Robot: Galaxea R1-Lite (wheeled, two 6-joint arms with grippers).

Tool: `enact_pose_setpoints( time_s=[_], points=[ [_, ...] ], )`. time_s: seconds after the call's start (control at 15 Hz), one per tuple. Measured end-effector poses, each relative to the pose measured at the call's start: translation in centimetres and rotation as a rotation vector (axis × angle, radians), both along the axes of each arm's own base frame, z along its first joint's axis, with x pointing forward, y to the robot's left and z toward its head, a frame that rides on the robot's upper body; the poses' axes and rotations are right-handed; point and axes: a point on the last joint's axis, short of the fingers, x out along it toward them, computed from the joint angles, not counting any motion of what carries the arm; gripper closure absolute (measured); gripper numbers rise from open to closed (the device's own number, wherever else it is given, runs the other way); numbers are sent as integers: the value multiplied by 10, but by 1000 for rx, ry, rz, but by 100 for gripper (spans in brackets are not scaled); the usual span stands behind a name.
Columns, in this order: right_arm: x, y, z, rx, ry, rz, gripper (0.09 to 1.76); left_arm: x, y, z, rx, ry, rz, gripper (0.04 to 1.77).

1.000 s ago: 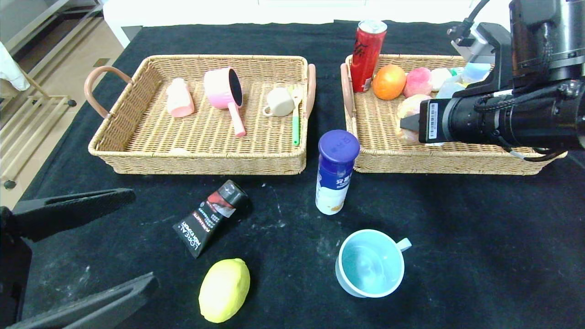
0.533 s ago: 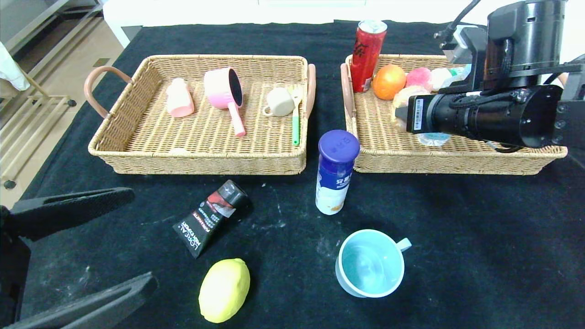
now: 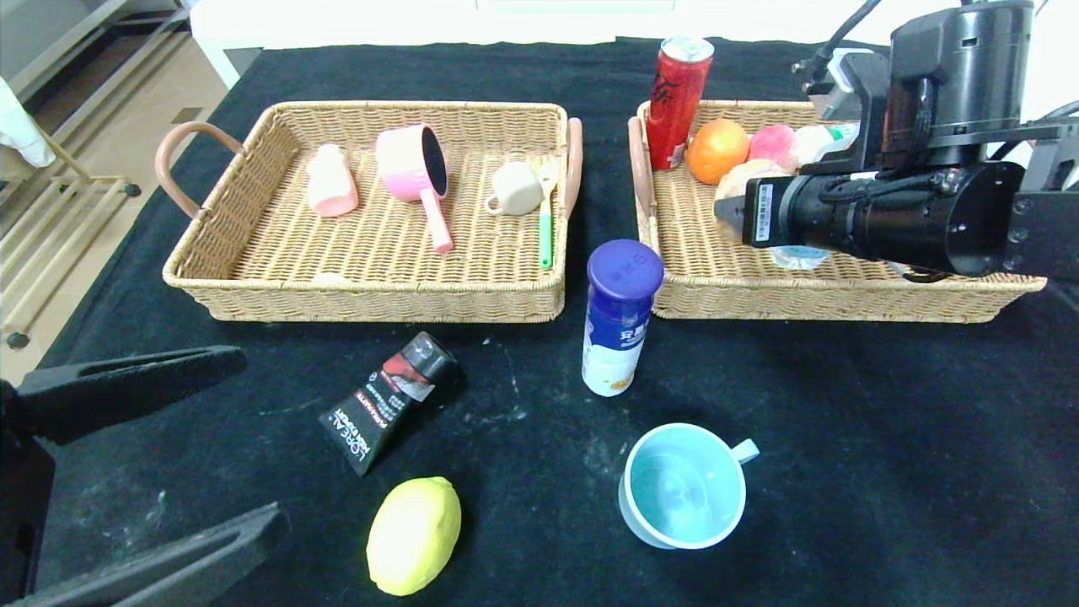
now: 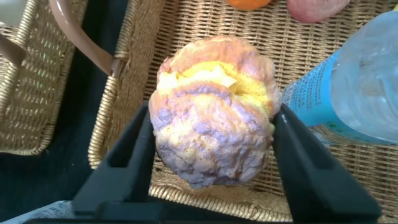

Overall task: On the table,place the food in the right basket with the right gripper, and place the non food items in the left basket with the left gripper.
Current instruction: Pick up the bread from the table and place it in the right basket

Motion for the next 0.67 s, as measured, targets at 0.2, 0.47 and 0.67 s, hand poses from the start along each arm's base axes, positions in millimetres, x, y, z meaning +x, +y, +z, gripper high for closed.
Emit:
enact_pose_setpoints(
  time_s=[0.2, 0.47, 0.67],
  points=[
    [-2, 0, 1, 2, -3, 3, 46, 0, 0, 0, 1, 1, 0, 9],
    [-3, 0, 2, 0, -5, 5, 34, 1, 0, -1, 3, 5, -1, 9],
    [-4, 0, 2, -1, -5, 7, 27, 1, 0, -1, 3, 5, 0, 9]
  ],
)
